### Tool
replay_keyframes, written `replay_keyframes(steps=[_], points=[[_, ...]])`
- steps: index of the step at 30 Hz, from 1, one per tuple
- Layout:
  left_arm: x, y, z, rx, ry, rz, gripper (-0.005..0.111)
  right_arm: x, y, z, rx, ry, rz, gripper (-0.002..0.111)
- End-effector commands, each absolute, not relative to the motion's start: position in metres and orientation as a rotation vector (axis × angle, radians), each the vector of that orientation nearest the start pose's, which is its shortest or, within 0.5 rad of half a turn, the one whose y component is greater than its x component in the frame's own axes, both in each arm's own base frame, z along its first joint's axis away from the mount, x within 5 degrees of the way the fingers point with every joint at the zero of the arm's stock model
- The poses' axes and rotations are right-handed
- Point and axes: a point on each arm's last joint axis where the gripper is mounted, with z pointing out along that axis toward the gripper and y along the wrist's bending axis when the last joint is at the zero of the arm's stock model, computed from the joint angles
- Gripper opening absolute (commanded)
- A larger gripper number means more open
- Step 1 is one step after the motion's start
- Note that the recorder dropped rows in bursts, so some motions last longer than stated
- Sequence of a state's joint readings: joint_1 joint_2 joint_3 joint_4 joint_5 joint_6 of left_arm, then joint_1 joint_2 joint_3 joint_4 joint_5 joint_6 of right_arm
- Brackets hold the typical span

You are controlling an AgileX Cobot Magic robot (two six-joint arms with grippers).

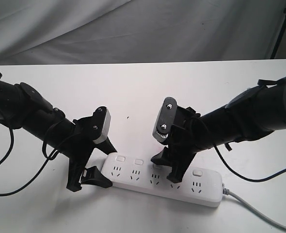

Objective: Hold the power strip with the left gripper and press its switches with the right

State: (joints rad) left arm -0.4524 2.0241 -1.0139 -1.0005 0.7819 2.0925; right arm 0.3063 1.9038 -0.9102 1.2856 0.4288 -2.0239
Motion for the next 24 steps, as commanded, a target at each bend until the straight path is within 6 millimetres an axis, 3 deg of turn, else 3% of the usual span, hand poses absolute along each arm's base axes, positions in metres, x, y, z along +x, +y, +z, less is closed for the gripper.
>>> replay_keyframes(steps=[1, 8, 14, 18, 24], points=[[0.281, -0.199, 0.102, -2.620, -2.173, 0.934, 0.072, 0.315, 0.133, 0.113, -1.446, 2.102, 0.321, 0.051], [0.281, -0.199, 0.102, -2.620, -2.173, 0.934, 0.072, 0.306, 0.130, 0.094, -1.465, 2.166, 0.350, 0.051], [0.281, -0.199, 0.102, -2.620, -2.173, 0.934, 0.072, 0.306, 0.130, 0.092, -1.457, 2.175, 0.349, 0.051], [0.281, -0.199, 0.102, -2.620, -2.173, 0.934, 0.072, 0.308, 0.133, 0.100, -1.424, 2.160, 0.378, 0.051], [0.281, -0.199, 0.102, -2.620, -2.173, 0.934, 0.072, 0.308, 0.134, 0.132, -1.382, 2.081, 0.352, 0.051]])
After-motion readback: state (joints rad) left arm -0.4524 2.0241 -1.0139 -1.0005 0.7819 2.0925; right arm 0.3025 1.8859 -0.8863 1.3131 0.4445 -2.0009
